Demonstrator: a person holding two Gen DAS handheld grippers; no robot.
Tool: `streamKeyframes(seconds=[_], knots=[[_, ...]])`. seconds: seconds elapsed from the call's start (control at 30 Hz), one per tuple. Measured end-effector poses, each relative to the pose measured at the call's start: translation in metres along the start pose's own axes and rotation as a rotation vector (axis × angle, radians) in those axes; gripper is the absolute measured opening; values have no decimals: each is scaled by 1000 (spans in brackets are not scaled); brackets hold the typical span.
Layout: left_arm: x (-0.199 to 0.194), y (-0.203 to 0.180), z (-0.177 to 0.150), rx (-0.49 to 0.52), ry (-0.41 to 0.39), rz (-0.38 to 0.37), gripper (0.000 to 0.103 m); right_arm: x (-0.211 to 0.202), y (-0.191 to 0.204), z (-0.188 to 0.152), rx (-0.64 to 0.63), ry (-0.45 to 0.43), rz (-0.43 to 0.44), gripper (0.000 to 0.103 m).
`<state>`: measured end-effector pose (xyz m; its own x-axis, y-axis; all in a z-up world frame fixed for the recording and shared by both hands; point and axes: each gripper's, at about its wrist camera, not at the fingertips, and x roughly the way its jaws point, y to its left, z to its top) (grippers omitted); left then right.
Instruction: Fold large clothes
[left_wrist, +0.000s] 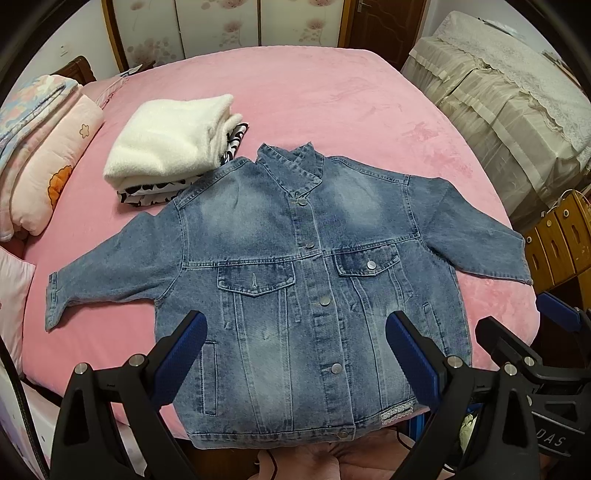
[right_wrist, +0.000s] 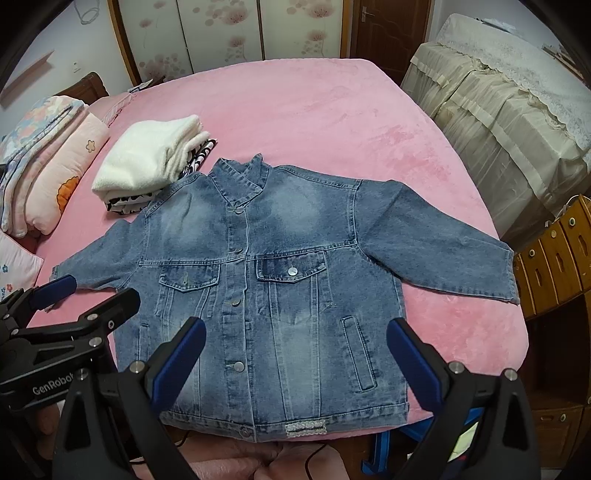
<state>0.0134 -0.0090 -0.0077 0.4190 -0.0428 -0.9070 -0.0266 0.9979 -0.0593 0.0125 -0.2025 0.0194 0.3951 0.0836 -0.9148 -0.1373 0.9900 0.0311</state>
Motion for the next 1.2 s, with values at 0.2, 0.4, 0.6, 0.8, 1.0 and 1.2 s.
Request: streamKeyframes(seconds=[0.2, 0.4, 0.6, 0.8, 1.0, 1.2], knots=[[1, 2, 1, 2, 2, -2, 96, 0, 5, -1, -3, 2, -10, 99], [2, 4, 0, 3, 2, 0, 96, 1, 7, -1, -9, 6, -14, 97], [4, 7, 0, 3, 4, -11, 96, 0, 8, -1, -14, 12, -20, 95], [4, 6, 0, 6, 3, -13, 96, 0, 7, 0, -7, 15, -27, 95], [4, 6, 0, 5, 4, -13, 96, 2, 7, 2, -1, 15, -32, 95], [4, 6, 0, 7, 1, -13, 96, 2, 10, 5, 5, 13, -36, 95]])
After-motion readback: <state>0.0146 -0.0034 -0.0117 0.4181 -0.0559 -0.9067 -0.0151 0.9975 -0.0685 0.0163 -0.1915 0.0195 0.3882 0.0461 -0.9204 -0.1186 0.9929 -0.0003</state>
